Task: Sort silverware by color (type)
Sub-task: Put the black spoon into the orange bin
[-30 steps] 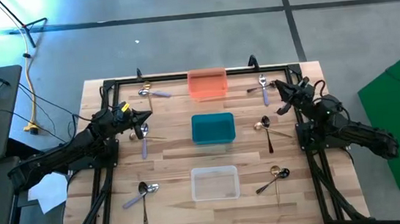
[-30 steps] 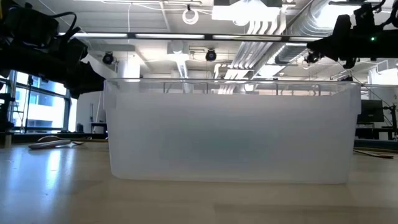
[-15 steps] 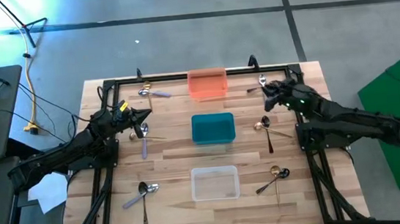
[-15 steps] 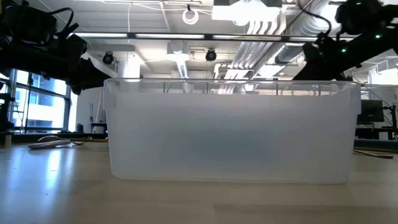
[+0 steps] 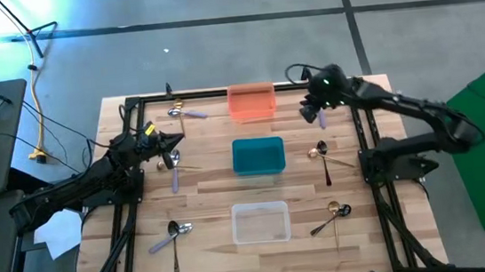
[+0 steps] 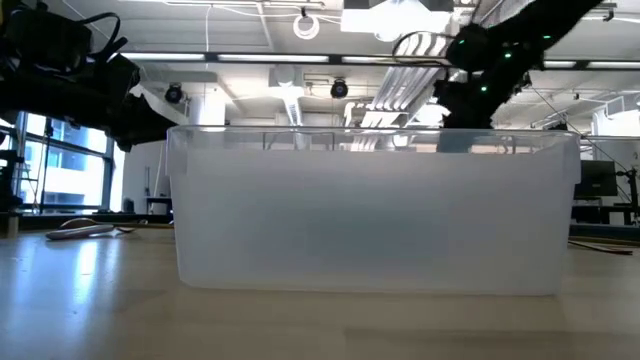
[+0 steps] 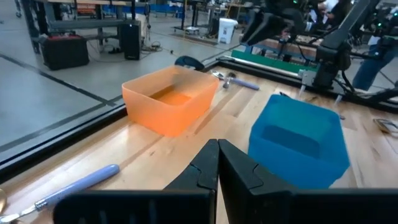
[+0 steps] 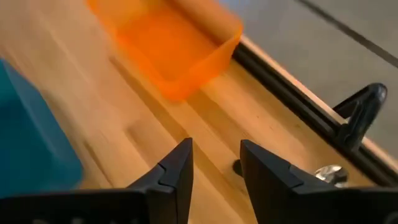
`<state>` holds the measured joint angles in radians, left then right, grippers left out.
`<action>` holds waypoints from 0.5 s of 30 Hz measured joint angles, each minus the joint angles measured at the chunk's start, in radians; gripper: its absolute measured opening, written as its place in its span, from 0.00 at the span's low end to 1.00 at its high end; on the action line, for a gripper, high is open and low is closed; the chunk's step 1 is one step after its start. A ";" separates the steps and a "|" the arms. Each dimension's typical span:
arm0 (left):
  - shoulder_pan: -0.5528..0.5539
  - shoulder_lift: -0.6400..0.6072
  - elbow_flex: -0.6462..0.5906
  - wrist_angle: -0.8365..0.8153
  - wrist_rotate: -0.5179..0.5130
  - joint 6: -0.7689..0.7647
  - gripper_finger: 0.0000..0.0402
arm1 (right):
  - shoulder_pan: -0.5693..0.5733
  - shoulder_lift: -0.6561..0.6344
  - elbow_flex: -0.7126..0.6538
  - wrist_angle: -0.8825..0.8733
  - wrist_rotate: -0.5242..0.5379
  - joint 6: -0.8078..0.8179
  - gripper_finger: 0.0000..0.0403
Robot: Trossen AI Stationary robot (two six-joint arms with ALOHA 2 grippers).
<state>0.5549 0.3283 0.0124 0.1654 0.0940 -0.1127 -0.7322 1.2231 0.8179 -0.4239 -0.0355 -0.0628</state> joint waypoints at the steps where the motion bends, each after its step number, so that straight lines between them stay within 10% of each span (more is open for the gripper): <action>1: 0.000 0.000 0.000 -0.009 0.000 -0.006 0.00 | -0.006 0.044 0.040 -0.035 -0.001 -0.040 0.27; 15: 0.003 0.000 0.000 -0.023 -0.036 0.028 0.00 | -0.054 0.474 0.348 -0.457 0.158 -0.423 0.07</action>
<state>0.5579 0.3283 0.0124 0.1421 0.0582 -0.0845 -0.7860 1.6972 1.1662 -0.8804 0.1226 -0.4857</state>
